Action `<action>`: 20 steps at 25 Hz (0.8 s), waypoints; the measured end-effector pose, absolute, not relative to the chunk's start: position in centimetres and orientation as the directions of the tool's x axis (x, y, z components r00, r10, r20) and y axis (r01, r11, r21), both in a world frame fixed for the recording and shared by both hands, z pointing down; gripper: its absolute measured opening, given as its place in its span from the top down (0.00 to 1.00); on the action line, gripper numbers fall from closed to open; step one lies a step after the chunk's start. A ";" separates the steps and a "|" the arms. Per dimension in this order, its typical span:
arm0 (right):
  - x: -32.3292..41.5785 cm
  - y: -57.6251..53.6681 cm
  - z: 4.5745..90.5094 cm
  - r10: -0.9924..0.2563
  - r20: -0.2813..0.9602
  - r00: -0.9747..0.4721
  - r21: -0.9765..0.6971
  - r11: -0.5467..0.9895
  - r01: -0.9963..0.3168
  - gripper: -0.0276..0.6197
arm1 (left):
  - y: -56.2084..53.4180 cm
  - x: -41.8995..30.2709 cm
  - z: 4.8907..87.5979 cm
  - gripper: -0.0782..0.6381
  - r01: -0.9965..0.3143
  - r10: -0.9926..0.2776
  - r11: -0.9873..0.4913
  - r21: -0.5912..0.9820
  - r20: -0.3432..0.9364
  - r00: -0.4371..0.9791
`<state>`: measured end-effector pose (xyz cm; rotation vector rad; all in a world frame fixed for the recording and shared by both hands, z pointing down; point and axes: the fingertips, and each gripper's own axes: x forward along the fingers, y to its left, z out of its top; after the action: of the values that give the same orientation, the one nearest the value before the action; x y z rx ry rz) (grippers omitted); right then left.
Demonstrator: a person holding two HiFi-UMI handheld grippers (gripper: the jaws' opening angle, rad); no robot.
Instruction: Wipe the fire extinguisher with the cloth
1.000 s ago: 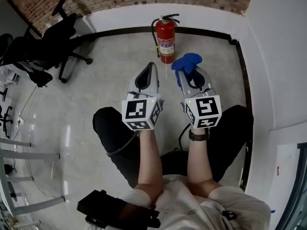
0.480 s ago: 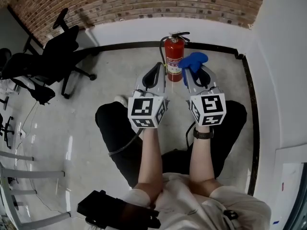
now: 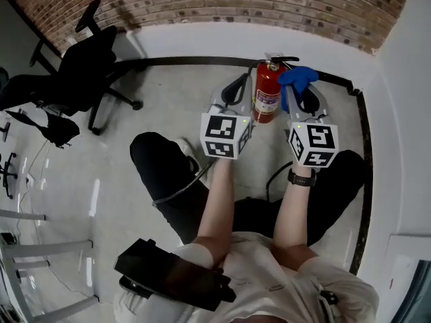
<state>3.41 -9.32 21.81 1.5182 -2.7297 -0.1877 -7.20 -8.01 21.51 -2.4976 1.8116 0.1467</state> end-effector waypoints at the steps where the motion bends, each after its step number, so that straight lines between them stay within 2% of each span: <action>1: 3.1 -10.2 21.8 -0.850 -0.041 -0.525 0.115 0.518 -0.847 0.83 | -9.2 -7.6 22.0 0.89 -0.950 -0.945 -0.313 0.005 -0.100 0.311; 9: -1.9 -15.7 22.9 -0.846 0.036 -0.532 0.156 0.531 -0.833 0.83 | -15.2 -12.1 24.1 0.89 -0.942 -0.940 -0.335 0.005 -0.061 0.335; 16: -3.9 -18.3 26.9 -0.841 0.128 -0.526 0.190 0.541 -0.819 0.83 | -17.3 -16.4 26.9 0.89 -0.956 -0.958 -0.287 0.055 -0.033 0.286; 20: -3.5 -20.1 30.1 -0.844 0.216 -0.492 0.295 0.536 -0.791 0.83 | -18.3 -16.0 28.1 0.89 -0.950 -0.954 -0.300 0.085 -0.026 0.298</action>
<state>-3.53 -20.13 30.11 1.3509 -2.4453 -0.2223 -16.02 -18.28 28.06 -2.5736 1.8892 0.1144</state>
